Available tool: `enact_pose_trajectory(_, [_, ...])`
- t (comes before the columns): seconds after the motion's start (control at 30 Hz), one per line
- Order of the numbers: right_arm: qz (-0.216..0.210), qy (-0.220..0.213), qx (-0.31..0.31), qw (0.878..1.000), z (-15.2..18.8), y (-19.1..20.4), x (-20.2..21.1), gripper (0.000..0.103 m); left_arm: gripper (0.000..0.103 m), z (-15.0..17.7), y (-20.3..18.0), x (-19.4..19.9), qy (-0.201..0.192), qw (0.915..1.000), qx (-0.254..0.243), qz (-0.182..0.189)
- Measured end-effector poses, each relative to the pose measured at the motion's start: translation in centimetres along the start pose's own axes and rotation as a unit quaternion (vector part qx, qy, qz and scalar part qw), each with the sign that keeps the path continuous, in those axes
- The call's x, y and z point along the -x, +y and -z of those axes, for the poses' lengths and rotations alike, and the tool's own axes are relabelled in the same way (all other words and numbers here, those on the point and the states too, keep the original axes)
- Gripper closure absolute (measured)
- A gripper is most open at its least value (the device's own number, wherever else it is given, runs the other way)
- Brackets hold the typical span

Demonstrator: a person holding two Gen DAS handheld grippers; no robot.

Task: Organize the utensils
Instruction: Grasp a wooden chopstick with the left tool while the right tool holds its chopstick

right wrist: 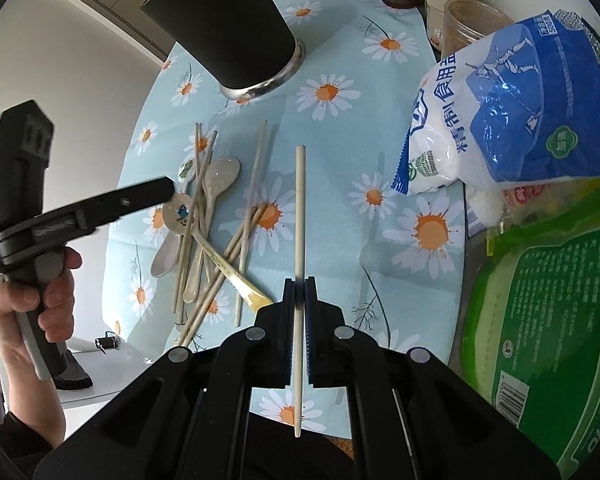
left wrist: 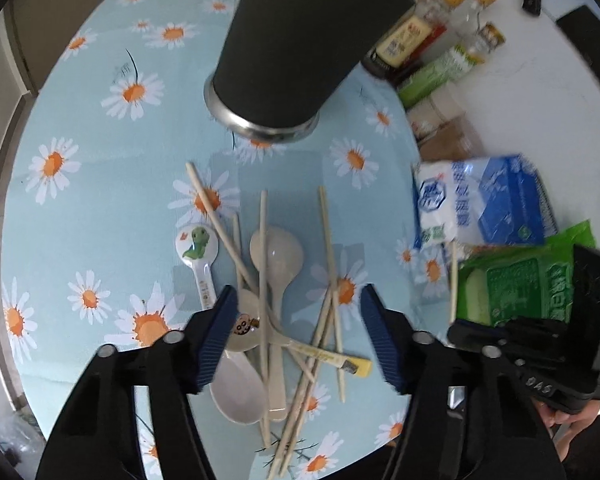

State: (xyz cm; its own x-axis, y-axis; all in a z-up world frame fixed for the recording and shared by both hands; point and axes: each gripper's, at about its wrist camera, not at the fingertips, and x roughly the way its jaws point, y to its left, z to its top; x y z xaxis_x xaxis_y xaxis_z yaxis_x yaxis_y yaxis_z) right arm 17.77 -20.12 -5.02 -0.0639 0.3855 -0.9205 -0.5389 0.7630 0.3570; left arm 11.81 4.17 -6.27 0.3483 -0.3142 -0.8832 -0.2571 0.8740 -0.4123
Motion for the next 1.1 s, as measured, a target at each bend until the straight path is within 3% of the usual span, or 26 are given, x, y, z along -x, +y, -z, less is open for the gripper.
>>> enact_pose_trajectory(0.1, [-0.004,0.0,0.0,1.0,-0.1,0.1,-0.2,0.097,0.06,-0.4,0.0,-0.8,0.016,0.9998,-0.008,0.003])
enact_pose_trajectory(0.47, [-0.013,-0.001,-0.005,1.0,0.0,0.0,-0.2,0.097,0.073,-2.0,-0.9,-4.2,0.059,0.9947,-0.063,-0.056])
enact_pose_trajectory(0.67, [-0.014,-0.002,-0.009,1.0,0.0,-0.2,-0.1,0.097,0.086,-2.3,-0.8,-5.1,0.066,0.9911,-0.084,-0.08])
enact_pose_trajectory(0.77, [-0.014,-0.003,-0.011,1.0,0.0,-0.2,-0.1,0.097,0.098,-2.4,-0.8,-4.9,0.062,0.991,-0.089,-0.08])
enact_pose_trajectory(1.1, [-0.015,-0.002,-0.008,1.0,-0.3,-0.1,-0.1,0.097,0.099,-2.3,-0.7,-4.4,0.046,0.9927,-0.083,-0.075])
